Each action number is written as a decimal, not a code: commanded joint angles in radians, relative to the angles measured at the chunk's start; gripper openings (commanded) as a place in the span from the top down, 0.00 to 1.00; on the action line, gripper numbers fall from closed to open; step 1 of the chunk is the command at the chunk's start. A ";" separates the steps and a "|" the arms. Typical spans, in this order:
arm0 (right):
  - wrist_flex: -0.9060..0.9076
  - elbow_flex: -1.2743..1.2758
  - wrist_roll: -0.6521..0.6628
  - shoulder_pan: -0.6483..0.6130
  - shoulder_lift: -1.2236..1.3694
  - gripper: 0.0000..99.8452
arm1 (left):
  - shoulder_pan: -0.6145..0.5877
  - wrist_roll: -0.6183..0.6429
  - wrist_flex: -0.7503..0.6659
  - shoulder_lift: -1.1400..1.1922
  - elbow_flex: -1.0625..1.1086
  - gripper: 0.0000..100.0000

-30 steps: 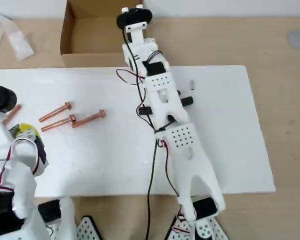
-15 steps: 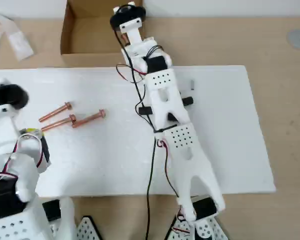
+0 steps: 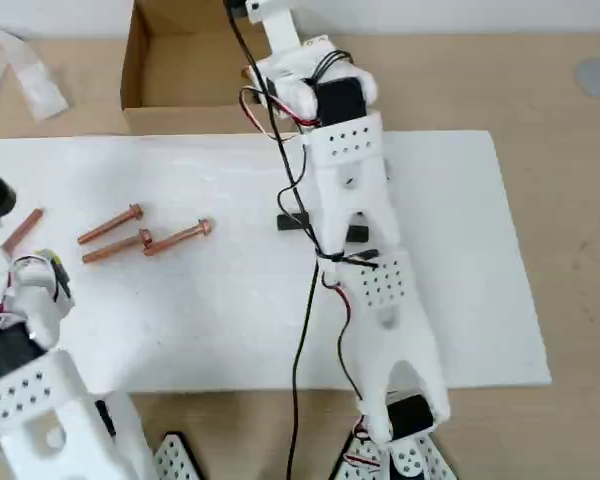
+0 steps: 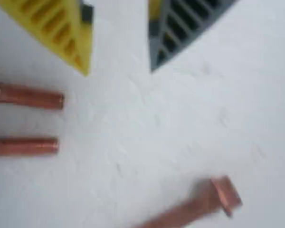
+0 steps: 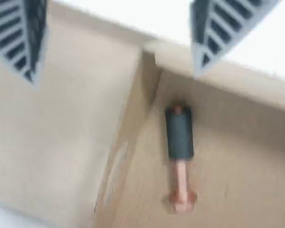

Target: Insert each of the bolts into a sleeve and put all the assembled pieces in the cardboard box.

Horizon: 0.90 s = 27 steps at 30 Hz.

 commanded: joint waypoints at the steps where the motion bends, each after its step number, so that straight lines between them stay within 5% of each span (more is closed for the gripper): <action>1: 0.094 -0.045 0.003 -0.016 -0.104 0.75 | -0.011 0.114 -0.086 0.085 -0.014 0.91; 6: 0.252 -0.045 0.003 -0.016 -0.119 0.75 | 0.034 -0.002 -0.094 0.288 -0.183 0.88; 13: 0.301 -0.045 0.006 -0.013 -0.124 0.75 | 0.206 -0.542 -0.046 0.624 -0.456 0.88; 19: 0.301 -0.045 0.008 -0.012 -0.124 0.75 | 0.227 -0.937 0.091 0.901 -0.652 0.88; 27: 0.301 -0.045 0.006 -0.012 -0.117 0.75 | 0.247 -1.007 0.284 1.184 -0.965 0.88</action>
